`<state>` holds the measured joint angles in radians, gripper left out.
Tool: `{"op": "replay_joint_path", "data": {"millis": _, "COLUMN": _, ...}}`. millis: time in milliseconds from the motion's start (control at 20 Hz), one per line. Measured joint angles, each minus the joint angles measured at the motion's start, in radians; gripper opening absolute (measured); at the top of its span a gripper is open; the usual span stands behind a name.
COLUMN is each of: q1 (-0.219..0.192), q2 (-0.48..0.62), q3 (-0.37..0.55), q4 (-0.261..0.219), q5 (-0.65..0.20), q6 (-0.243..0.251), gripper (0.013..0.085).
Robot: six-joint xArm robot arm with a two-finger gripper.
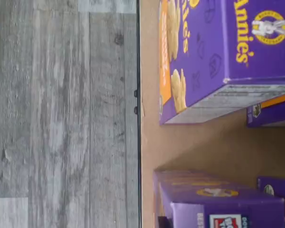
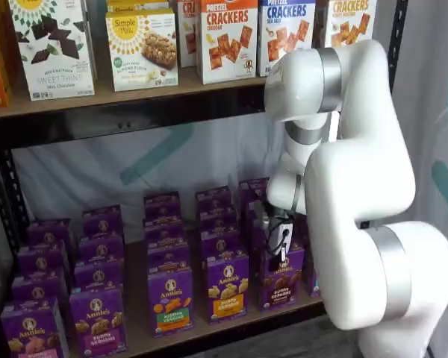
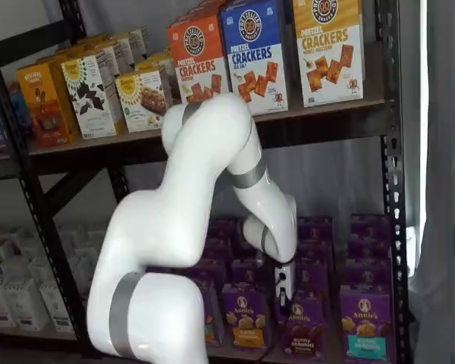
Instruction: Pick up the purple box with a brown patch in the center, on the bottom shelf, the fifth box from the left
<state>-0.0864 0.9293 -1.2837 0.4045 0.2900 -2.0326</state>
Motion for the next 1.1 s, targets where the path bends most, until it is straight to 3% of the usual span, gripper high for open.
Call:
{"op": "replay_joint_path", "data": {"millis": 600, "q1": -0.011, "q2": -0.074, "q3": 0.085, "q4": -0.176, "q5": 0.038, "q6": 0.154, "gripper": 0.0290}}
{"op": "replay_joint_path", "data": {"millis": 1000, "q1": -0.008, "q2": -0.193, "q3": 0.224, "q4": -0.198, "q5": 0.053, "q6": 0.177, "gripper": 0.0290}}
{"op": "replay_joint_path", "data": {"millis": 1100, "q1": -0.003, "q2": -0.242, "q3": 0.279, "q4": -0.180, "q5": 0.056, "q6": 0.165, "gripper": 0.0290}}
